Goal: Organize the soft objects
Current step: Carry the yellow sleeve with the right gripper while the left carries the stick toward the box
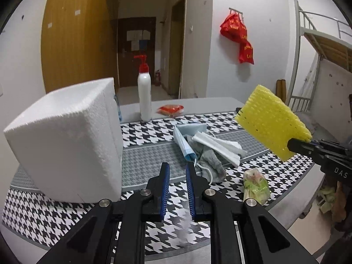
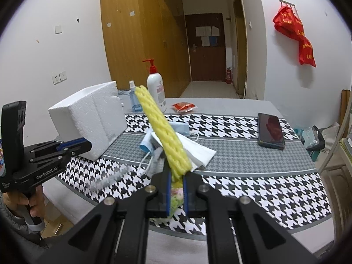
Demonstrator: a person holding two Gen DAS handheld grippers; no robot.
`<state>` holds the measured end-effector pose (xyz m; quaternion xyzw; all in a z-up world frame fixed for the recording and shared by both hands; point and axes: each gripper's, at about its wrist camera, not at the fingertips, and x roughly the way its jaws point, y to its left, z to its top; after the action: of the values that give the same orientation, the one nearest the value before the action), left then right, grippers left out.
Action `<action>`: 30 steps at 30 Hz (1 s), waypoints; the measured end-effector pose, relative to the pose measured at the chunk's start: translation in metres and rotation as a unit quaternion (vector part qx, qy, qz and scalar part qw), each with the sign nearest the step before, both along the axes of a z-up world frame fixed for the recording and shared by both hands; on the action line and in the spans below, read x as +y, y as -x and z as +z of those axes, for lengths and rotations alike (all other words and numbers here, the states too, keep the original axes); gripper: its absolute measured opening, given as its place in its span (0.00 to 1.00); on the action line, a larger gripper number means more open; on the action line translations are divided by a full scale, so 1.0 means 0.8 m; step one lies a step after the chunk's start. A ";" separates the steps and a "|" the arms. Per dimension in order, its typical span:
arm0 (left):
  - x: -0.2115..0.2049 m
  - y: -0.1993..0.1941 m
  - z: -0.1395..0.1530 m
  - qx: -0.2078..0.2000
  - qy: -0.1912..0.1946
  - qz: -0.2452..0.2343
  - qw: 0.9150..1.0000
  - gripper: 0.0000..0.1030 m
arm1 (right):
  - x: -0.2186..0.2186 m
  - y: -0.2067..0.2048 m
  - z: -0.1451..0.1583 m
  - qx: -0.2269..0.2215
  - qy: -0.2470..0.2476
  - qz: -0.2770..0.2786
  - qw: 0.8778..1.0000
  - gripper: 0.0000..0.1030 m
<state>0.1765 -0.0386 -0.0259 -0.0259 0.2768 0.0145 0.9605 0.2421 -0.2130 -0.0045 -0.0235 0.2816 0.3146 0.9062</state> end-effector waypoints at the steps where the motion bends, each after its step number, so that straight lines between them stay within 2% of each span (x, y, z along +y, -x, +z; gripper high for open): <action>1: 0.001 0.001 0.001 -0.002 -0.001 -0.003 1.000 0.10 | 0.001 0.001 0.001 -0.001 -0.001 -0.001 1.000 0.11; 9: -0.003 0.003 -0.021 0.031 0.006 -0.042 0.999 0.11 | 0.013 0.014 0.002 -0.006 -0.009 -0.010 1.000 0.11; 11: -0.009 0.001 -0.028 0.042 0.012 -0.055 0.997 0.18 | 0.014 0.017 0.001 -0.006 -0.013 -0.012 1.000 0.11; 13: -0.020 0.002 -0.035 0.048 0.004 -0.069 0.996 0.43 | 0.014 0.019 -0.001 -0.003 -0.013 -0.016 1.000 0.11; 15: -0.030 0.004 -0.039 0.045 -0.002 -0.081 0.996 0.51 | 0.015 0.023 -0.003 -0.001 -0.011 -0.016 1.000 0.11; 30: -0.065 -0.010 -0.084 0.106 -0.006 -0.141 0.984 0.51 | 0.001 0.032 -0.019 0.016 -0.014 -0.034 0.999 0.11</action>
<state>0.1848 -0.0902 -0.0933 0.0211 0.3775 -0.1163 0.9184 0.2162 -0.2123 -0.0194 0.0035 0.2926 0.2876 0.9119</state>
